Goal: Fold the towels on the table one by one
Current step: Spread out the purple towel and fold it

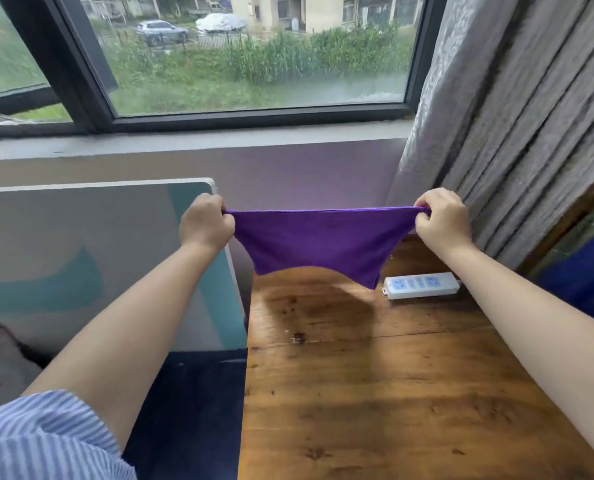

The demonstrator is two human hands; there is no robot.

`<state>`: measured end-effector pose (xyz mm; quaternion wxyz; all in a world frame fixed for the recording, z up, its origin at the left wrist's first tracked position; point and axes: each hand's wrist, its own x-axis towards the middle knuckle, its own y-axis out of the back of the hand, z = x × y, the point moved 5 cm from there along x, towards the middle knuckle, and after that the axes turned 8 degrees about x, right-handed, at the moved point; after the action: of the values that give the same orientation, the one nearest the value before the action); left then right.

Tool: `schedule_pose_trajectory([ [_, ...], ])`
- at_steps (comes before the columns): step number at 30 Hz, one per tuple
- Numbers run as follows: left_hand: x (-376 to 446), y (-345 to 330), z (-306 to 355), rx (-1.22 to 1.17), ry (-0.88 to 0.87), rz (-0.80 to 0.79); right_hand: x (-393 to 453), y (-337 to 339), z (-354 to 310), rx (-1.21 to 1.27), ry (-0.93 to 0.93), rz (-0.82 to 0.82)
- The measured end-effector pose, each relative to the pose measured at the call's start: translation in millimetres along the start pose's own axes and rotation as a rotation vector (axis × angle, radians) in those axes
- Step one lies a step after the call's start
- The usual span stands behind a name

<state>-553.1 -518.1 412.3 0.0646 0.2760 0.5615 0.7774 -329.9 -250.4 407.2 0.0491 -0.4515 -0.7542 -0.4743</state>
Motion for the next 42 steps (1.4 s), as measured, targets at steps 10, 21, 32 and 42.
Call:
schedule_pose_trajectory([
  [10, -144, -100, -13, 0.541, -0.472, -0.896, -152, -50, 64, -0.174, 0.011, -0.812],
  [21, -314, -189, -24, 0.826, -0.878, -1.461, -328, -83, 125, -0.558, 0.222, -1.333],
  [32, -370, -212, -39, 0.869, -0.899, -1.662, -381, -95, 132, -0.731, 0.272, -1.674],
  [42, -282, -255, 9, 0.103, -0.253, -0.821, -315, -170, 69, -0.201, 0.271, -0.92],
])
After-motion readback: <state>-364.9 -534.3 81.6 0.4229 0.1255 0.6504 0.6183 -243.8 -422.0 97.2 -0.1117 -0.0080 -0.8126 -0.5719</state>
